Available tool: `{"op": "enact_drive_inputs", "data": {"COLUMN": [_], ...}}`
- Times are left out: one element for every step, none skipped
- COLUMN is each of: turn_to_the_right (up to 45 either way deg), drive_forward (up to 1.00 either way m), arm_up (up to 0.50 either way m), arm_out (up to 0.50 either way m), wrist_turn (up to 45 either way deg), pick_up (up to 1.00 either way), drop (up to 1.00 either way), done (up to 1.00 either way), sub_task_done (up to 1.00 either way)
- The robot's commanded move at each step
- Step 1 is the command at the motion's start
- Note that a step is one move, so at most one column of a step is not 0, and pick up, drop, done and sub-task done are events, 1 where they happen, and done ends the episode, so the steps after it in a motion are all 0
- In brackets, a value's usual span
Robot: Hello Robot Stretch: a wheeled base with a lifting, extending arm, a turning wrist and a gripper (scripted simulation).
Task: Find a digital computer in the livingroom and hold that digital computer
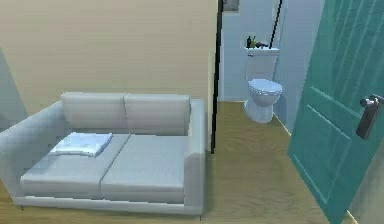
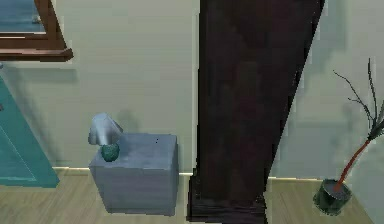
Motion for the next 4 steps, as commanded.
{"op": "enact_drive_inputs", "data": {"turn_to_the_right": [0.0, 45.0, 36.0, 0.0], "drive_forward": [0.10, 0.00, 0.00, 0.00], "arm_up": [0.00, 0.00, 0.00, 0.50], "arm_out": [0.00, 0.00, 0.00, 0.00], "wrist_turn": [0.0, 0.0, 0.0, 0.0], "pick_up": [0.00, 0.00, 0.00, 0.00], "drop": [0.00, 0.00, 0.00, 0.00], "done": [0.00, 0.00, 0.00, 0.00], "sub_task_done": [0.00, 0.00, 0.00, 0.00]}}
